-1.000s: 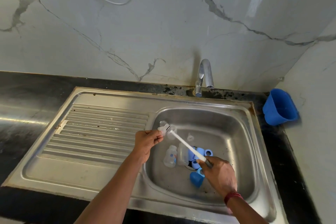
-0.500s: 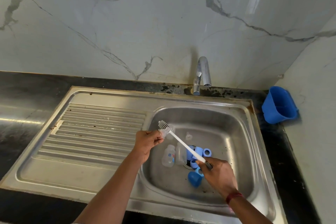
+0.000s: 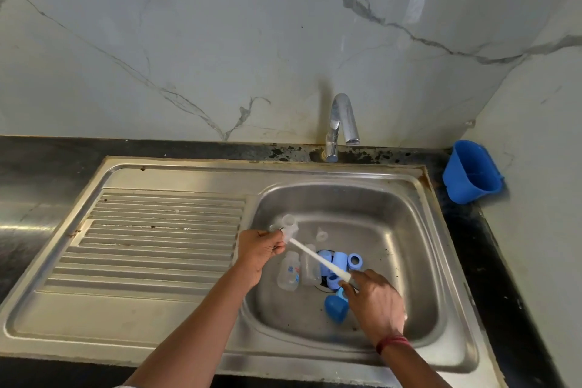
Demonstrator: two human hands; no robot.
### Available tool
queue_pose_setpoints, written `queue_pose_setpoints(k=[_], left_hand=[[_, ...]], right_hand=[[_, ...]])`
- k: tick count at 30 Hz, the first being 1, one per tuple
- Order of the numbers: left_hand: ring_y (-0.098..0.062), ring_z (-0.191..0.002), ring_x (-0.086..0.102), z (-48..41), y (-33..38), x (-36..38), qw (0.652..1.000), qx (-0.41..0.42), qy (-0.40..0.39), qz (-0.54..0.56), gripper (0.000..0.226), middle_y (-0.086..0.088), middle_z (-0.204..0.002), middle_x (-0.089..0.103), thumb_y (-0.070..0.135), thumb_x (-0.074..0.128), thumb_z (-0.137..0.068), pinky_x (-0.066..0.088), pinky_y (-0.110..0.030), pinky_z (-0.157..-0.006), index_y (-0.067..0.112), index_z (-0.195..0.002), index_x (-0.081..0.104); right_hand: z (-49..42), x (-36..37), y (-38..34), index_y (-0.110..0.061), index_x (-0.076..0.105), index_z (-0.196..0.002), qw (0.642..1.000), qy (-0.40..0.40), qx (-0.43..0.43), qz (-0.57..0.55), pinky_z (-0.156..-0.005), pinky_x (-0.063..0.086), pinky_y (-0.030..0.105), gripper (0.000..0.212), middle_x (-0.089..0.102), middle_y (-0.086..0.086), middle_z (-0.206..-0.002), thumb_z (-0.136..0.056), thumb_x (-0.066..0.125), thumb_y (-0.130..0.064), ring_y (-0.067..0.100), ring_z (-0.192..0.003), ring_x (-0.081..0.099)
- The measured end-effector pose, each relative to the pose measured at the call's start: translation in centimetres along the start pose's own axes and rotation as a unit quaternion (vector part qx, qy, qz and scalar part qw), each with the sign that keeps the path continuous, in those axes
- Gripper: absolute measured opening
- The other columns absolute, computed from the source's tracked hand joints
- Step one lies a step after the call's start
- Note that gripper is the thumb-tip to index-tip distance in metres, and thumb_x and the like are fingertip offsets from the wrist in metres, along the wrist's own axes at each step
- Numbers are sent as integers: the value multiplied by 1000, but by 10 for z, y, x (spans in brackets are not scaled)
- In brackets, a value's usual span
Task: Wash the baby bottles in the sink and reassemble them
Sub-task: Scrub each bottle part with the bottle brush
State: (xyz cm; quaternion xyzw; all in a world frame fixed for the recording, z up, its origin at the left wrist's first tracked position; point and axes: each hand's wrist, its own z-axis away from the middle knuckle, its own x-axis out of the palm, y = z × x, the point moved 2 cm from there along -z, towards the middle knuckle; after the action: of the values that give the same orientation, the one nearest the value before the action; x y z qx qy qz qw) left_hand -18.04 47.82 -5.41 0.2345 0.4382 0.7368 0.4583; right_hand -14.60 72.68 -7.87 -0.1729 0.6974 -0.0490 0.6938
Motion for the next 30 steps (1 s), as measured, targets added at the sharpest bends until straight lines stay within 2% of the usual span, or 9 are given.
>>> queue_pose_setpoints(k=[2, 4, 7, 12, 17, 20, 23, 26, 30], left_hand=[[-21, -67, 70, -2, -10, 1, 1000, -7, 10, -20, 13, -27, -75, 71, -2, 72, -78, 59, -36, -80, -13, -70, 68], [-20, -65, 69, -2, -23, 3, 999, -25, 17, -25, 16, -24, -71, 70, 2, 73, -77, 57, -36, -81, -10, -67, 69], [-21, -59, 59, 0, -33, 15, 998, -53, 21, -17, 16, -14, -60, 64, 2, 72, -78, 53, -32, -65, -4, -63, 69], [-21, -55, 45, -4, -43, 53, 995, -98, 6, -25, 19, -14, -61, 52, 0, 69, -80, 45, -31, -59, 1, -64, 60], [-17, -41, 41, -17, -57, 90, 987, -158, -9, -32, 19, -10, -55, 49, -3, 63, -81, 34, -22, -40, 3, -64, 55], [-19, -40, 40, -25, -64, 109, 982, -187, -6, -30, 17, -11, -56, 48, -2, 58, -82, 32, -21, -39, 2, -66, 55], [-19, -39, 40, -34, -71, 126, 978, -206, 15, -24, 21, -11, -52, 47, 0, 56, -84, 34, -22, -40, 2, -63, 53], [-16, -33, 38, -46, -77, 142, 975, -221, 16, -28, 24, -9, -50, 44, 2, 55, -86, 32, -21, -38, 2, -62, 51], [-19, -36, 39, -59, -83, 154, 972, -228, 25, -42, 31, -10, -46, 45, 7, 60, -85, 29, -21, -40, 5, -55, 50]], right_hand=[[-1, 2, 9, -24, 68, -69, 996, 1, 69, -47, -41, 45, 26, 22, 56, -8, -61, -75, 82, -39, 12, -47, 48], [-2, 2, 19, -26, 60, -63, 989, 3, 123, -86, -45, 49, 31, 28, 51, -9, -57, -84, 74, -39, 13, -46, 47], [-9, -6, 28, -26, 45, -52, 978, 6, 162, -134, -43, 48, 30, 44, 45, -7, -45, -86, 70, -37, 10, -41, 42], [-33, -12, 39, -20, 49, -52, 960, -26, 172, -218, -43, 31, 21, 46, 43, -5, -44, -87, 67, -44, 11, -44, 35], [-59, -1, 41, -27, 50, -48, 944, -82, 170, -271, -45, 30, 18, 44, 39, -10, -42, -85, 72, -38, 9, -44, 35], [-68, 6, 43, -22, 53, -51, 936, -91, 180, -288, -46, 28, 17, 42, 37, -10, -43, -85, 73, -36, 8, -45, 34], [-71, 16, 50, -9, 41, -55, 927, -78, 187, -316, -50, 26, 26, 52, 29, -7, -48, -84, 74, -36, 9, -50, 25], [-68, 23, 57, -14, 36, -53, 920, -76, 198, -329, -50, 25, 26, 55, 28, -7, -49, -84, 74, -39, 9, -51, 25], [-66, 27, 64, -21, 44, -50, 915, -86, 214, -331, -46, 27, 21, 49, 33, -8, -46, -84, 74, -40, 7, -48, 28]])
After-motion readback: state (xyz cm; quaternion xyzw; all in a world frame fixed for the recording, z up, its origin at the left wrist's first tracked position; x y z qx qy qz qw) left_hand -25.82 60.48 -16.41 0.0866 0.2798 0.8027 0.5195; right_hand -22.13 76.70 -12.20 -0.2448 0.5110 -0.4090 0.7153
